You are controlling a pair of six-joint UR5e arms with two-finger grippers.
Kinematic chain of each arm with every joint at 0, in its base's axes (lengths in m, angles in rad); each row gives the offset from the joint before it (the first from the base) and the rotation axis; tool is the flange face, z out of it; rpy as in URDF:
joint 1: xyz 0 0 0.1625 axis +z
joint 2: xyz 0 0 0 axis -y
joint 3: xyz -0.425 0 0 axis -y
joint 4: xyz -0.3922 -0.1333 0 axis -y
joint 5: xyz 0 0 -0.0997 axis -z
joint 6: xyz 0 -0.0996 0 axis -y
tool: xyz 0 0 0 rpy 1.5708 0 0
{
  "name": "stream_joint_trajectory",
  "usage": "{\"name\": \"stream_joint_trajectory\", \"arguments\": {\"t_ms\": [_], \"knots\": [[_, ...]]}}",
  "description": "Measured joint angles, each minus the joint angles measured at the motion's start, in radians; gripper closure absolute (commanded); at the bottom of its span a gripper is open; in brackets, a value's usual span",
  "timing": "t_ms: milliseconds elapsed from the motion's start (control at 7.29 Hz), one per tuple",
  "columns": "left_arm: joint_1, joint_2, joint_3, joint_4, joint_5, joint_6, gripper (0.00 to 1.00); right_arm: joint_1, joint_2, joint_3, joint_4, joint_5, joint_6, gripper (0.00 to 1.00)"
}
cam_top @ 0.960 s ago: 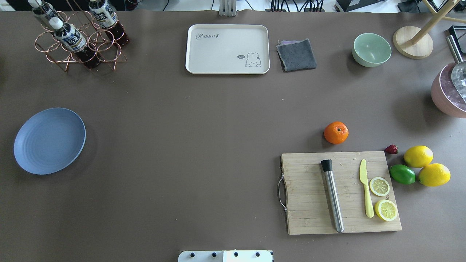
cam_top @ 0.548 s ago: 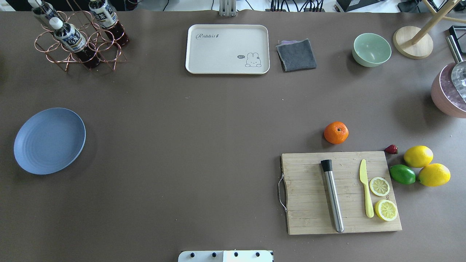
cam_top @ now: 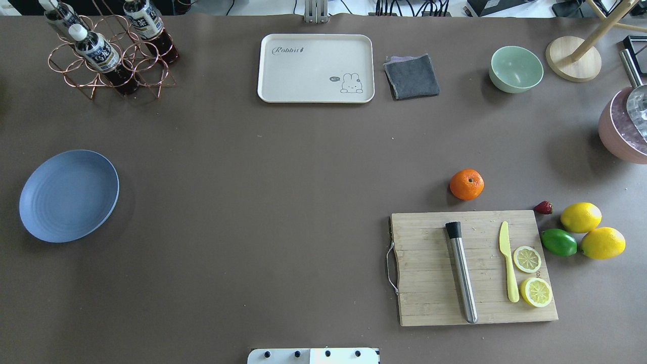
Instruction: Pick orange to plate
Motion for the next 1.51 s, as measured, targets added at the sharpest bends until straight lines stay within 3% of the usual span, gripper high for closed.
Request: {"name": "stream_joint_trajectory", "arguments": {"t_ms": [274,823,960,1097,1508], "knots": [[0.096,-0.029,0.07,-0.112,0.06,-0.115,0.12,-0.008,0.001,-0.014,0.005,0.001,0.018,0.0],[0.152,-0.04,0.149,-0.206,0.076,-0.17,0.34,-0.023,0.003,-0.027,0.006,0.005,0.022,0.0],[0.162,-0.04,0.156,-0.218,0.077,-0.18,0.55,-0.024,0.003,-0.027,0.006,0.006,0.022,0.0],[0.168,-0.04,0.163,-0.232,0.078,-0.185,1.0,-0.024,0.003,-0.027,0.006,0.007,0.022,0.0],[0.172,-0.042,0.159,-0.245,0.073,-0.197,1.0,-0.026,0.004,-0.027,0.005,0.008,0.023,0.0]]}}
